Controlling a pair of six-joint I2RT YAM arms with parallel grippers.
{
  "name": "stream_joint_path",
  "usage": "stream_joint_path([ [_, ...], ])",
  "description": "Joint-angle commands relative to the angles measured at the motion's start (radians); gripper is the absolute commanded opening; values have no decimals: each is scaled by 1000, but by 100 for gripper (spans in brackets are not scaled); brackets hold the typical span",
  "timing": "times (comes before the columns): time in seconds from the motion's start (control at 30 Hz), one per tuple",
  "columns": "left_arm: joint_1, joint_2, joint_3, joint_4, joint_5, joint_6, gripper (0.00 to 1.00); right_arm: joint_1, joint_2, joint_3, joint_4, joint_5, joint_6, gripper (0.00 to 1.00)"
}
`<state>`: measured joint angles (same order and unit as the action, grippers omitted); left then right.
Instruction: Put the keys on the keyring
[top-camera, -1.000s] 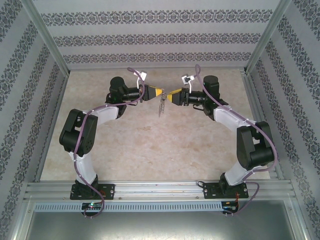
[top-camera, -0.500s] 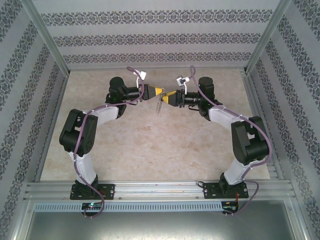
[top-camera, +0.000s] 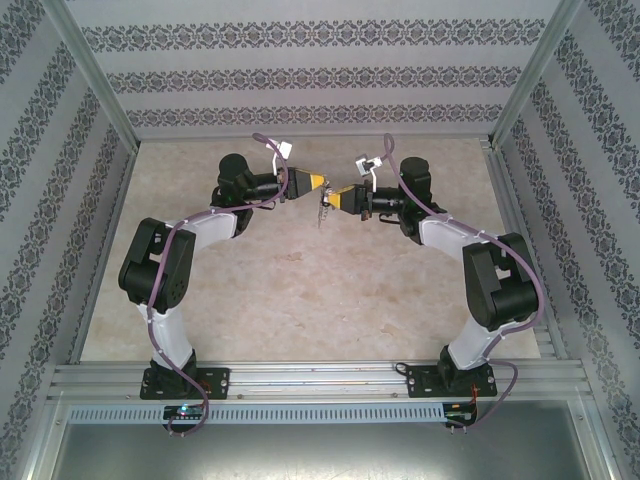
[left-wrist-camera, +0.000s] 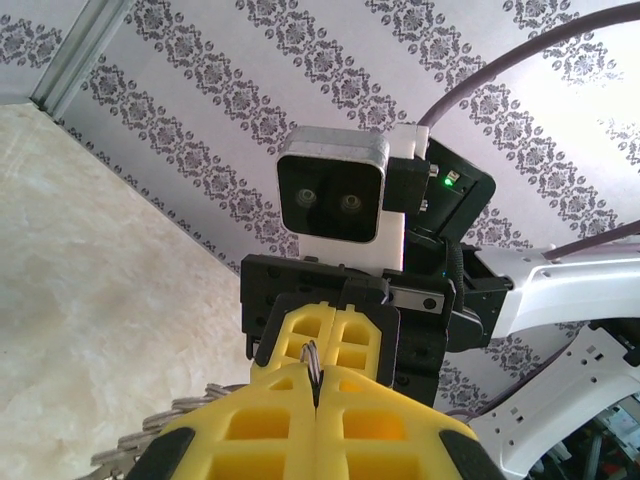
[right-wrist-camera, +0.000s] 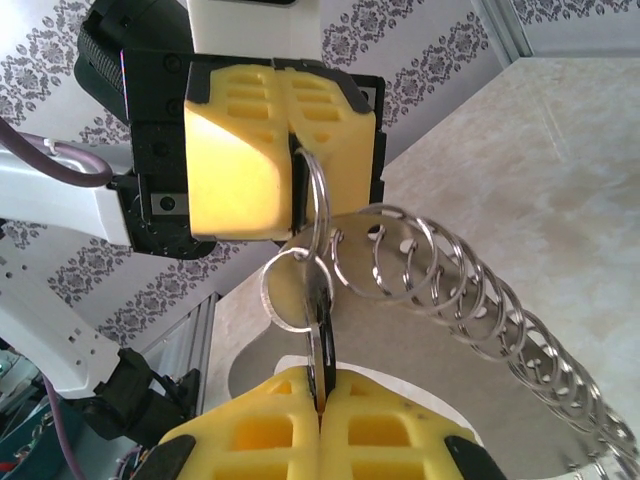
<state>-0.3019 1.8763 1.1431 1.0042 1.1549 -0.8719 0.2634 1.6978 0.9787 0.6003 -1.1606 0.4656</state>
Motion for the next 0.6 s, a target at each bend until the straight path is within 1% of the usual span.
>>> stream_joint_path([
  [0.0,-10,-61,2,67,-28,31,0,-11,-37,-27,-17,-8,-22,0],
  [0.27,-11,-86,-18,80,-53,44,0,7,-13,-16,-25,11,-16,0],
  [0.57,-15,-96,-45,115,-67,49,0,67,60,65,-21,22,15,0],
])
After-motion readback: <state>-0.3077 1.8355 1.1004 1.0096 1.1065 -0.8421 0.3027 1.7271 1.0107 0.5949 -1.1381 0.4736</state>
